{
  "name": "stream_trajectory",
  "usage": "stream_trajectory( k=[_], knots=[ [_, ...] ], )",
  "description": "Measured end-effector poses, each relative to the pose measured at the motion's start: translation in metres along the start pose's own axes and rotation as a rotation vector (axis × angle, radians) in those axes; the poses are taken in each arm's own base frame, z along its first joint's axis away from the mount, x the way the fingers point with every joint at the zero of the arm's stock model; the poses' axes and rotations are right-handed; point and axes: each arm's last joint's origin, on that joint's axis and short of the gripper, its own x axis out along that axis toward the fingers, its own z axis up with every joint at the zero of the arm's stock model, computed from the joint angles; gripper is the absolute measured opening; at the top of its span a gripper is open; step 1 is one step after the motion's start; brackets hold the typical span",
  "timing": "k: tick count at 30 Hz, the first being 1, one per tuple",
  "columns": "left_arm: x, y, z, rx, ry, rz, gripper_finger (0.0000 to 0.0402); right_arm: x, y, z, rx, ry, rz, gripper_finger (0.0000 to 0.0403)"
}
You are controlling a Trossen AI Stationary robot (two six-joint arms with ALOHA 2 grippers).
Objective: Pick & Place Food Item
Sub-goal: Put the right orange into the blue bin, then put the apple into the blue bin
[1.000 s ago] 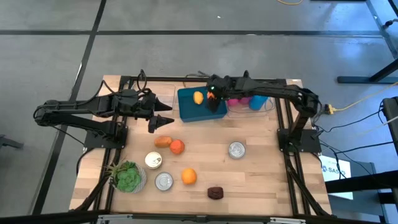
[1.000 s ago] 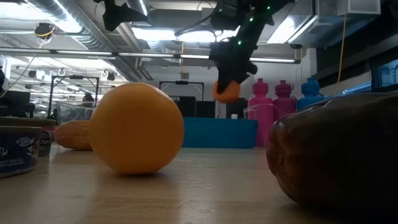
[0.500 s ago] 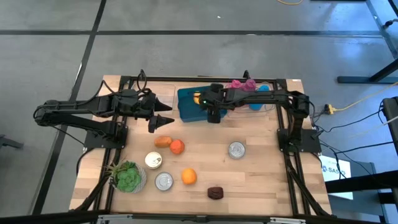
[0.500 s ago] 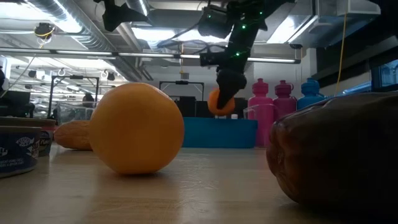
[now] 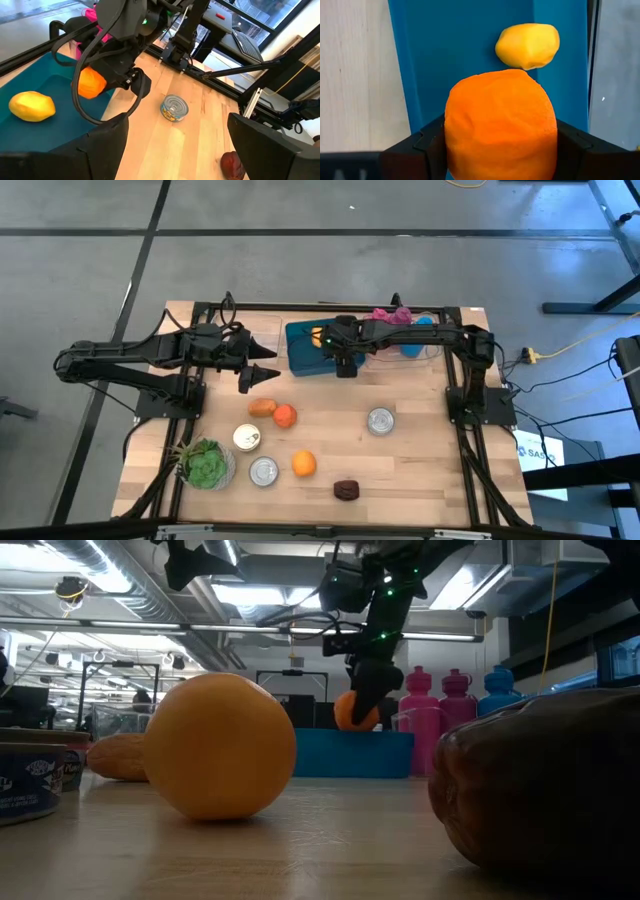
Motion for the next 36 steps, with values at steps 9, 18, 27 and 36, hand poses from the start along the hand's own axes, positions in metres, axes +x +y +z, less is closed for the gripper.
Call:
stream_trajectory(
  k=[9,18,27,36],
  knots=[
    [0.0,0.0,0.0,0.001,0.001,-0.001,0.0331,0.0,0.0,0.0,-0.005,0.0,0.004,0.0246],
    [0.0,0.0,0.0,0.001,0.003,-0.006,0.0331,0.0,-0.002,-0.001,0.015,0.032,-0.082,0.0344],
    [0.0,0.0,0.0,0.001,0.006,-0.006,0.0331,-0.001,-0.001,0.0,0.034,0.034,-0.094,0.0341],
    [0.0,0.0,-0.003,0.0,0.045,-0.04,0.0331,-0.04,0.008,0.006,0.29,-0.108,-0.024,0.0252]
  ],
)
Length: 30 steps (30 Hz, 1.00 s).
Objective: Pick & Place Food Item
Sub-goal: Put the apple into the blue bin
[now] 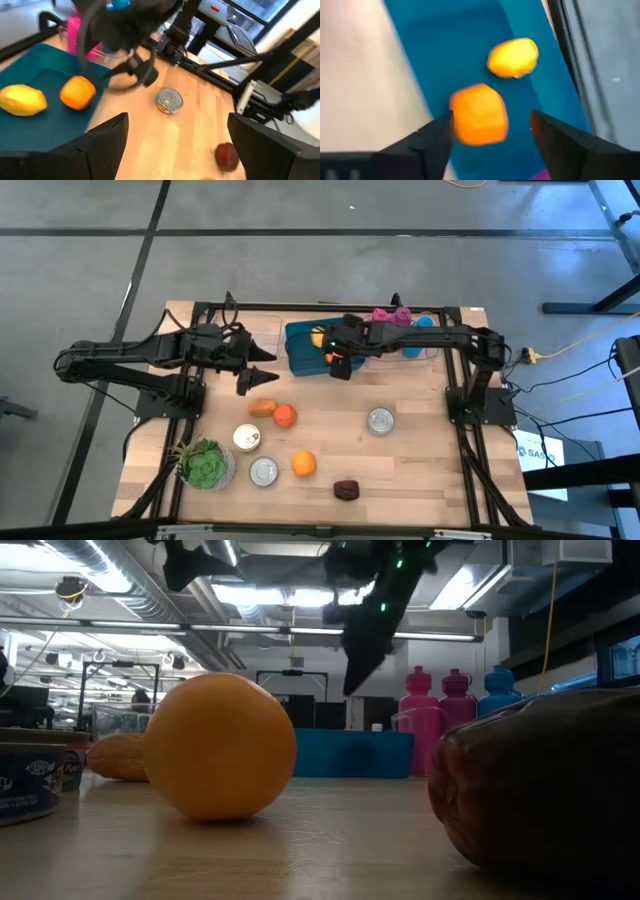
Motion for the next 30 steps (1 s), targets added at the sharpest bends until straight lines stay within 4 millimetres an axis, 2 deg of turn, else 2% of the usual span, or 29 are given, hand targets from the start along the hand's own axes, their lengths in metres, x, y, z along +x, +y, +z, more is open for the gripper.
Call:
stream_trajectory(
  k=[4,8,13,16,18,30],
  knots=[
    [0.0,-0.001,-0.002,0.0,0.041,-0.054,0.0331,-0.031,0.012,0.002,0.08,-0.078,0.124,0.0197],
    [0.0,-0.001,-0.004,0.003,0.072,-0.077,0.0331,-0.064,0.025,0.003,0.115,-0.146,0.355,0.0156],
    [0.0,0.0,-0.007,0.021,0.103,-0.059,0.0331,-0.097,0.061,-0.004,0.051,-0.162,0.536,0.0133],
    [0.0,0.001,-0.008,0.039,0.107,-0.057,0.0331,-0.109,0.089,-0.011,-0.019,-0.142,0.588,0.0132],
    [0.0,0.001,-0.008,0.044,0.107,-0.057,0.0331,-0.117,0.105,-0.015,-0.002,-0.132,0.598,0.0136],
    [-0.001,0.001,-0.009,0.098,0.119,-0.052,0.0331,-0.153,0.17,-0.05,0.043,-0.014,0.658,0.0204]
  ],
)
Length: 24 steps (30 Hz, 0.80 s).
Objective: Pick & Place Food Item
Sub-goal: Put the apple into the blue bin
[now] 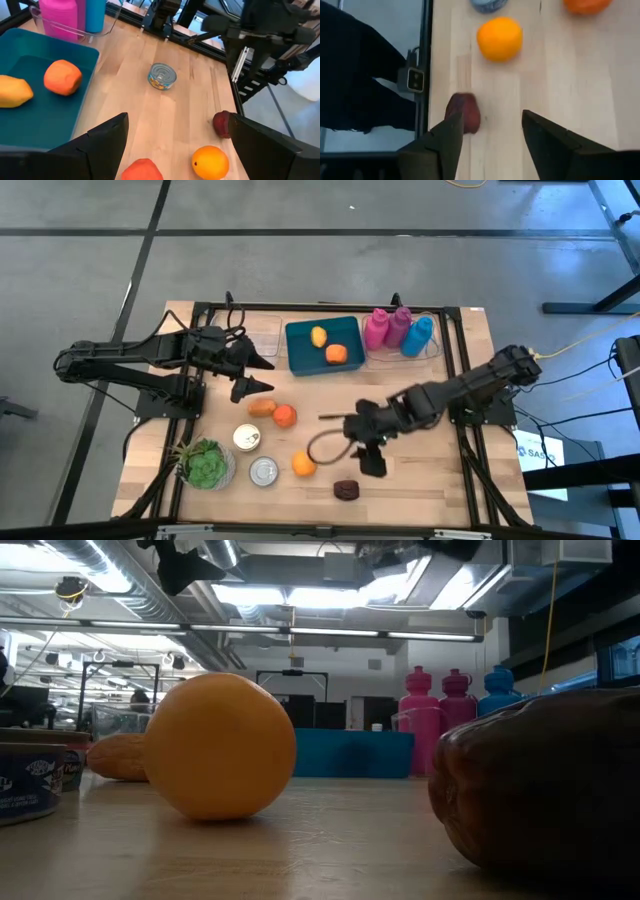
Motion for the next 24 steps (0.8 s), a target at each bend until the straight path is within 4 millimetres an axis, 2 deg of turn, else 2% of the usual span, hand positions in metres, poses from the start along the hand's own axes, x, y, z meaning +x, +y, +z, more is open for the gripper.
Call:
stream_trajectory(
  k=[5,10,17,20,24],
  knots=[
    [0.0,0.0,0.0,0.012,0.0,0.0,0.0331,0.0,0.022,-0.02,0.017,-0.019,-0.138,0.0207],
    [0.0,0.0,0.0,0.03,0.0,0.0,0.0331,0.007,0.044,-0.033,-0.098,-0.034,-0.145,0.0198],
    [0.0,0.0,-0.001,0.033,0.011,0.004,0.0331,0.042,0.071,-0.046,-0.221,-0.02,-0.106,0.0202],
    [0.0,0.001,-0.002,0.03,0.026,0.009,0.0331,0.059,0.073,-0.049,-0.207,0.015,-0.094,0.0212],
    [0.0,0.002,-0.005,0.026,0.05,0.017,0.0331,0.072,0.072,-0.051,-0.183,0.041,-0.109,0.0228]
  ],
)
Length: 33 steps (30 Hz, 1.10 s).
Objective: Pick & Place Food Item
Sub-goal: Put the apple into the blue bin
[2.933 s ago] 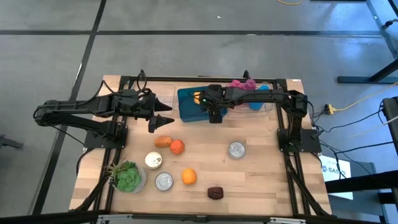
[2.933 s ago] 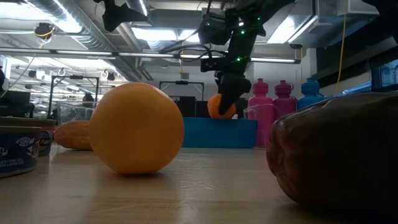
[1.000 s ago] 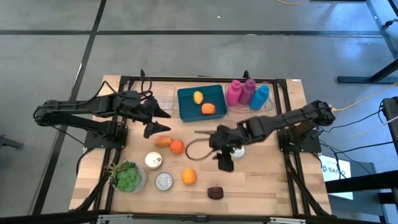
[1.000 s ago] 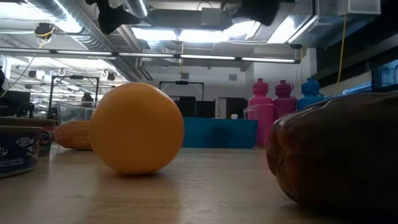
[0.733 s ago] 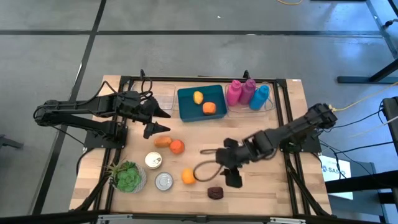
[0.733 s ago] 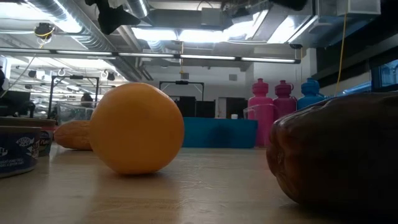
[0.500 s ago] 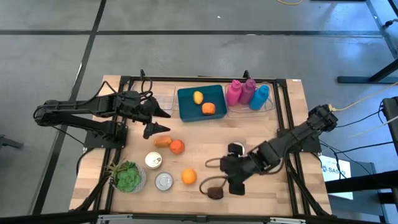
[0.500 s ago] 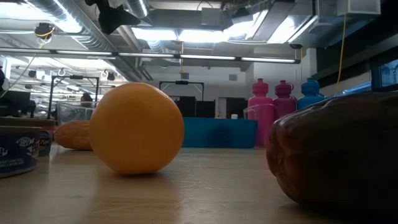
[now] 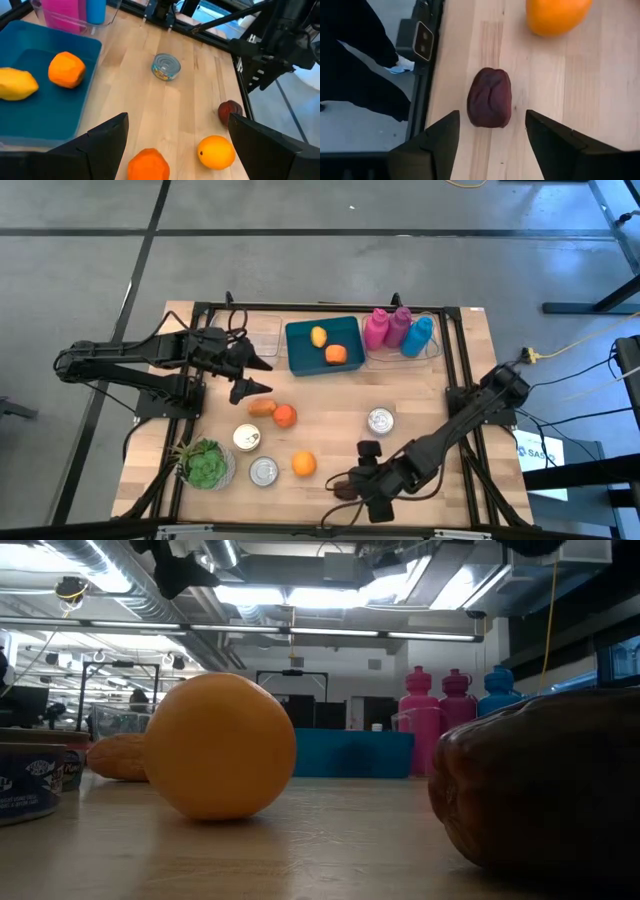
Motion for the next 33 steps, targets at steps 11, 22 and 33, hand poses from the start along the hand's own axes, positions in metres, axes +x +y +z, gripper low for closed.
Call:
stream_trajectory(
  k=[11,22,33],
  knots=[
    [0.0,0.001,-0.003,-0.005,0.033,0.01,0.0331,0.042,0.008,-0.003,-0.005,0.072,0.078,0.027],
    [0.0,0.001,-0.005,-0.008,0.05,0.013,0.0331,0.063,0.001,-0.004,-0.033,0.085,0.018,0.0293],
    [0.0,0.002,-0.007,-0.021,0.077,0.02,0.0331,0.078,0.001,-0.003,-0.04,0.08,0.041,0.0293]
  ],
)
